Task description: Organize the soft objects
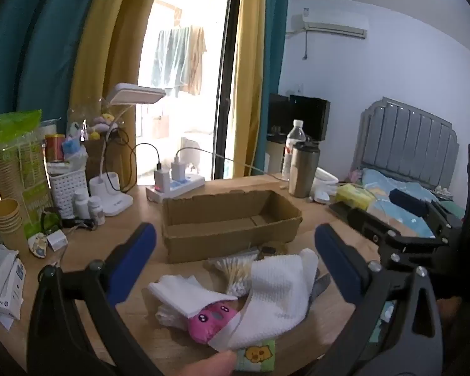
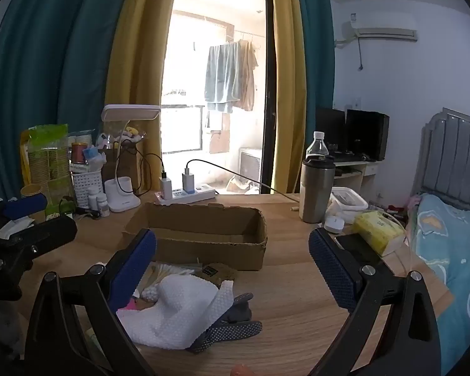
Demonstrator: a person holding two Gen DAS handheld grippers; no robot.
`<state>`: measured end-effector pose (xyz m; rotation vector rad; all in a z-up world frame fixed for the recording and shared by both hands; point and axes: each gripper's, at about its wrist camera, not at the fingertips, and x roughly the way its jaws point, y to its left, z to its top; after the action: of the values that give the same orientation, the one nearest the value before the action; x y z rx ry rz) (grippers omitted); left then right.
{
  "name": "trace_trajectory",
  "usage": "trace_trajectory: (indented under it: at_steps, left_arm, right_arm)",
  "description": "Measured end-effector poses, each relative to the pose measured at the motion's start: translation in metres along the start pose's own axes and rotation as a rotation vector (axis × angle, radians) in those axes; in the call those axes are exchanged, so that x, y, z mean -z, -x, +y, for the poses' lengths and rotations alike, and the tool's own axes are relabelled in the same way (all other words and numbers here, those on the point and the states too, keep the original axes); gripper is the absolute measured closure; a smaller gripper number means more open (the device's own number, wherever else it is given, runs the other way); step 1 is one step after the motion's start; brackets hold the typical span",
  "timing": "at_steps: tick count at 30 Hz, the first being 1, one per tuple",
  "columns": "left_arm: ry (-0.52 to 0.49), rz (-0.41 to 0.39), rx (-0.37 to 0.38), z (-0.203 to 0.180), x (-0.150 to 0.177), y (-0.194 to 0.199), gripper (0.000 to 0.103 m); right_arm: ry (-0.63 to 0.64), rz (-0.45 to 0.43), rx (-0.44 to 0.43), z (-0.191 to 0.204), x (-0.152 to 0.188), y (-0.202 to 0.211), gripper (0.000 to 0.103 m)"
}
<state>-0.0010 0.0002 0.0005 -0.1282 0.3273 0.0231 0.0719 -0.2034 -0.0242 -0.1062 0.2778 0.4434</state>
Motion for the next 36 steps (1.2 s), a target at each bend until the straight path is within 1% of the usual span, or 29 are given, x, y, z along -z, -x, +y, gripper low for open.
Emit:
trace_trajectory:
  at_steps: [1,2,8,10,16,17,21,36]
  left_arm:
    - [-0.002,-0.007,-0.002,0.0003,-0.0001,0.0012,0.001]
    - [-0.017,0.036,-0.006,-0.0012,-0.0009,-0.0015,0.001]
    - [-0.019,0.009,-0.018,-0.0018,-0.0043,-0.0042,0.001]
    - [-0.019,-0.002,-0.02,0.0006,0.0007,0.0021,0.001]
    - [-0.016,0.014,-0.017,0.0068,0.001,-0.0047,0.001]
    - [-0.02,0.007,-0.025,0.0011,-0.0014,0.0011,0.001]
    - [-0.018,0.012,-0.031,0.0,0.0006,-0.0012,0.001]
    - [-0.008,0.026,-0.035,0.0025,0.0057,-0.002,0.001]
  right_arm:
    - [0.0,0.0,0.0,0.0,0.0,0.0002,0.003]
    - [-0.002,0.007,-0.001,0.0,0.0,0.0001,0.003]
    - [-0.004,0.014,-0.002,0.0002,-0.0001,0.0003,0.003]
    - [-0.004,0.013,-0.003,0.0005,0.0002,0.0,0.003]
    - [-0.005,0.013,-0.008,0.0039,0.0011,-0.0014,0.003]
    - [-0.005,0.011,-0.006,0.0041,0.0011,-0.0009,0.003]
    - [-0.007,0.015,-0.005,0.0021,0.0011,-0.0006,0.003]
    - [-0.009,0.018,-0.01,0.0042,0.0036,-0.0012,0.003]
